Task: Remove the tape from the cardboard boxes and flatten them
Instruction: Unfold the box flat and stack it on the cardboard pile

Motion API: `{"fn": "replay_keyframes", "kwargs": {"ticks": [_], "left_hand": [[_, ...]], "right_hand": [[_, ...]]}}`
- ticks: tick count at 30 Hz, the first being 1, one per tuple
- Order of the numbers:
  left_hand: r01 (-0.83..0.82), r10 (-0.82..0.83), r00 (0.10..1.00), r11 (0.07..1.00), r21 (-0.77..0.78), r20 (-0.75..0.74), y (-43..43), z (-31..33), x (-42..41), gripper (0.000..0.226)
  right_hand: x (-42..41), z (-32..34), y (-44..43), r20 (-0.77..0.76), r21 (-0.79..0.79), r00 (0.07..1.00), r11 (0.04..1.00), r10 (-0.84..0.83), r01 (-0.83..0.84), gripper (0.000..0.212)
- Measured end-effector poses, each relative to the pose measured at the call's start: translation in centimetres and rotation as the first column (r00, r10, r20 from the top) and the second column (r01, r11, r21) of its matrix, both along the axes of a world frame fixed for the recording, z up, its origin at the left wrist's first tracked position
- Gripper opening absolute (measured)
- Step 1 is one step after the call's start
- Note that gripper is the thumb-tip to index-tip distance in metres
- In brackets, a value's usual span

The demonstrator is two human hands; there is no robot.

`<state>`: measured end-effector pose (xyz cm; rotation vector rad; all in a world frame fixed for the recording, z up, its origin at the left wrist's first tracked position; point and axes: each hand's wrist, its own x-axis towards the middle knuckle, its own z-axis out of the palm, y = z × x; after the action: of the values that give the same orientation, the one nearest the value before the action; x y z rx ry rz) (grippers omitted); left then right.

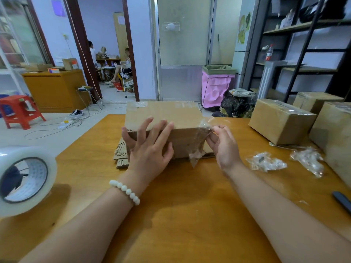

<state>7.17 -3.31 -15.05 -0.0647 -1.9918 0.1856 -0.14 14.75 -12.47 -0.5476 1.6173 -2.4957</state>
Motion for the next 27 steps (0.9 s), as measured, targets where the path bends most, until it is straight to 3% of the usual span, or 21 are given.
{"fn": "replay_keyframes", "kwargs": {"ticks": [6, 8, 12, 17, 20, 23, 27], "left_hand": [[-0.035, 0.035, 0.998, 0.999, 0.007, 0.06, -0.1, -0.4, -0.1, 0.047], [-0.04, 0.037, 0.995, 0.999, 0.037, 0.088, -0.2, -0.4, -0.2, 0.047], [-0.063, 0.058, 0.993, 0.997, 0.05, 0.101, -0.1, -0.6, -0.2, 0.048], [-0.086, 0.081, 0.993, 0.995, 0.056, 0.081, -0.2, -0.4, -0.1, 0.05], [-0.1, 0.095, 0.993, 0.992, 0.071, 0.073, -0.2, -0.3, 0.0, 0.05], [-0.082, 0.071, 0.992, 0.991, 0.107, 0.106, -0.2, -0.4, -0.1, 0.05], [-0.072, 0.055, 0.991, 0.988, 0.139, 0.122, -0.3, -0.5, -0.2, 0.05]], "right_hand": [[0.5, -0.2, 0.2, -0.139, 0.059, 0.99, 0.998, -0.012, 0.02, 0.009], [0.9, 0.1, 0.2, -0.165, 0.08, 0.985, 0.994, -0.058, 0.072, 0.023], [0.6, -0.1, 0.2, -0.08, 0.082, 0.996, 0.996, -0.029, 0.035, 0.031], [0.6, -0.2, 0.5, 0.117, -0.196, 0.99, 0.979, 0.08, -0.056, 0.035], [0.4, -0.6, 0.7, 0.15, -0.237, 0.984, 0.97, 0.096, -0.058, 0.034], [0.0, -0.9, 0.6, 0.021, -0.076, 0.999, 0.996, 0.047, -0.045, 0.032], [0.6, -1.2, 0.8, -0.409, 0.384, 0.907, 0.921, 0.1, 0.071, 0.029]]}}
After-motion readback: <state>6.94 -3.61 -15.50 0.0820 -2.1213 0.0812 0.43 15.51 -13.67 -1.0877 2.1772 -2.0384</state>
